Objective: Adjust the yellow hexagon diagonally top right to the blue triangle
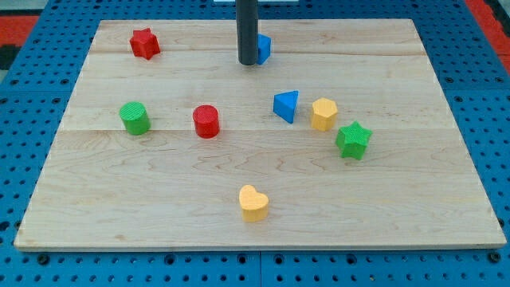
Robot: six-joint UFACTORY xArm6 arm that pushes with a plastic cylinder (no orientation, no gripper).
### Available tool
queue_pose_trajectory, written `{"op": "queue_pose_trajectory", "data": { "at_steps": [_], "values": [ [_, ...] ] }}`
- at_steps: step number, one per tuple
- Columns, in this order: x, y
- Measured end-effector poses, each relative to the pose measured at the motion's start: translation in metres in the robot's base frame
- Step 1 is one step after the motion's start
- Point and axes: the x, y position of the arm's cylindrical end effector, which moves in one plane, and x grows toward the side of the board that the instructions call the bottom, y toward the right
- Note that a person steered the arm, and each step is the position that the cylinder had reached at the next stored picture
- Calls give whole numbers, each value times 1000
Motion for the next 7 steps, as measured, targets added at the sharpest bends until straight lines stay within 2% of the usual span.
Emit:
{"op": "queue_pose_trajectory", "data": {
  "at_steps": [2, 4, 5, 7],
  "values": [
    [13, -1],
    [100, -30],
    [141, -14],
    [146, 115]
  ]
}}
